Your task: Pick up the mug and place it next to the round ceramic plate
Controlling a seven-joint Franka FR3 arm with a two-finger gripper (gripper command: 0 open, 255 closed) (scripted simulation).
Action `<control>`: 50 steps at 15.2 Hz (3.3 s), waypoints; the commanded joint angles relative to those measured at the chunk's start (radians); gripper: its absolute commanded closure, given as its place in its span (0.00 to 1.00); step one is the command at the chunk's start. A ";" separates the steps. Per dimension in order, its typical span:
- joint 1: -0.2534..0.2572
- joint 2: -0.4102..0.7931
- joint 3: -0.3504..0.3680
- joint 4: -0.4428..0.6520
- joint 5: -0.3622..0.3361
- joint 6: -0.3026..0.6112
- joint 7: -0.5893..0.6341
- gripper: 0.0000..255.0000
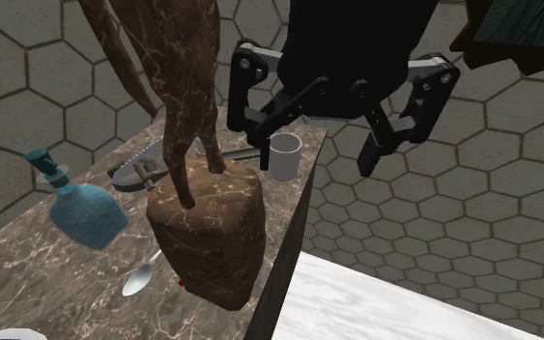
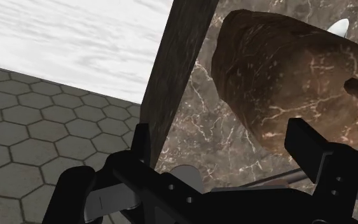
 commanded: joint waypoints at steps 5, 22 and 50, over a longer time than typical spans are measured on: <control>0.009 0.218 0.028 0.082 -0.008 0.122 0.026 0.00; 0.029 0.883 0.068 0.562 -0.086 0.261 0.104 0.00; 0.046 1.187 0.060 0.810 -0.118 0.299 0.124 1.00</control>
